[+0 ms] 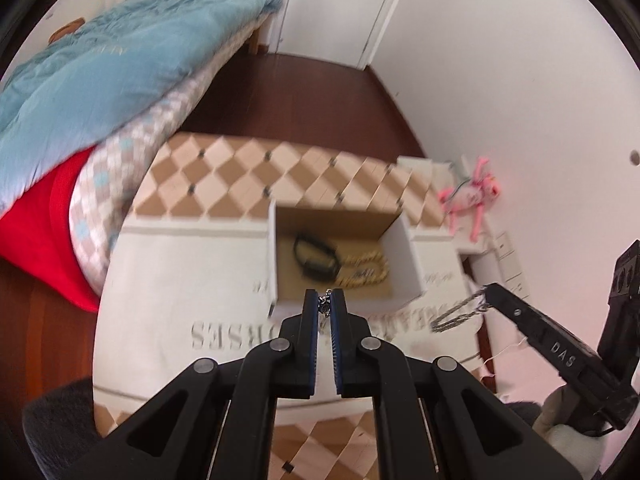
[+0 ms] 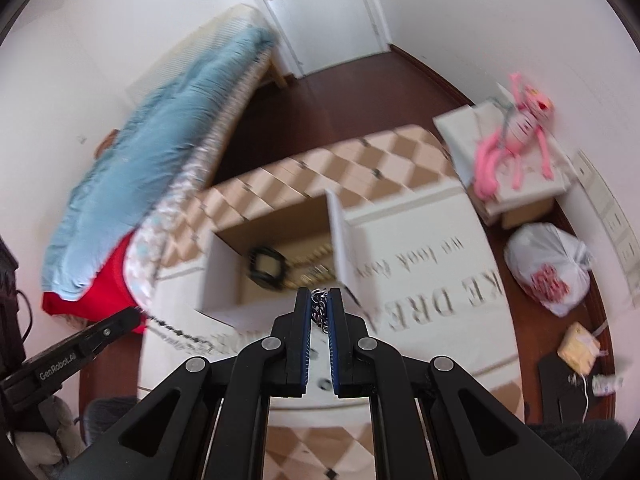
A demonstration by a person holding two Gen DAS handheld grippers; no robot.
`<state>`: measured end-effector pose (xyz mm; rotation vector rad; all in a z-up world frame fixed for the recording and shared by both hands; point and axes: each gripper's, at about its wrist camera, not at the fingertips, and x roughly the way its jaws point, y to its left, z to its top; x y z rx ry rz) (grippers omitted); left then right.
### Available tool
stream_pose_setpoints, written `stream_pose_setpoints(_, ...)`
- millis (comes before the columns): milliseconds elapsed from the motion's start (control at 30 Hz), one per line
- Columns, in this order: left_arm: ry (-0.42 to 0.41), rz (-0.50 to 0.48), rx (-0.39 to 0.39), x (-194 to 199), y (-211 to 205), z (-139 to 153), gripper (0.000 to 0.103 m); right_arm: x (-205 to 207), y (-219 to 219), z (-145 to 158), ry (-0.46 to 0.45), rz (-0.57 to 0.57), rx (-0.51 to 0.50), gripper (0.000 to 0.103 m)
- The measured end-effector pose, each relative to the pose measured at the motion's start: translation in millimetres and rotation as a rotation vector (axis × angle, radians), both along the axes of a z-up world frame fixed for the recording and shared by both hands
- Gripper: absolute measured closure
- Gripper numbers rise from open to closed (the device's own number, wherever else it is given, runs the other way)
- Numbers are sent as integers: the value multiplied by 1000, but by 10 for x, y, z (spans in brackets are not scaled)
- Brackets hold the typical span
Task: Organize jewelry
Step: 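Carry both chains over the white box and open both grippers inside it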
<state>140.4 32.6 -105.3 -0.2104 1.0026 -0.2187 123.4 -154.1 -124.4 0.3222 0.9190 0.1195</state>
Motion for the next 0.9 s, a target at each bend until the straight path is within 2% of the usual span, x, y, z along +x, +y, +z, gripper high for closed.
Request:
stream_pose_setpoints(133, -47, -20, 7, 269, -45, 249, 100, 241, 146, 229, -26, 56, -1, 95)
stream_pose_setpoints(267, -42, -34, 40, 553, -85, 227, 100, 588, 283, 261, -14, 97, -43, 95)
stream_pose_setpoints(633, 143, -61, 81, 1219, -67, -413, 99, 1433, 382, -227, 148, 146, -52, 95)
stream_pose_setpoints(767, 175, -58, 77, 1333, -39, -503, 99, 1613, 428, -335, 187, 166, -16, 95)
stream_pose_setpoints(900, 221, -37, 72, 1414, -4, -570, 98, 1785, 467, -564, 276, 196, 8, 95)
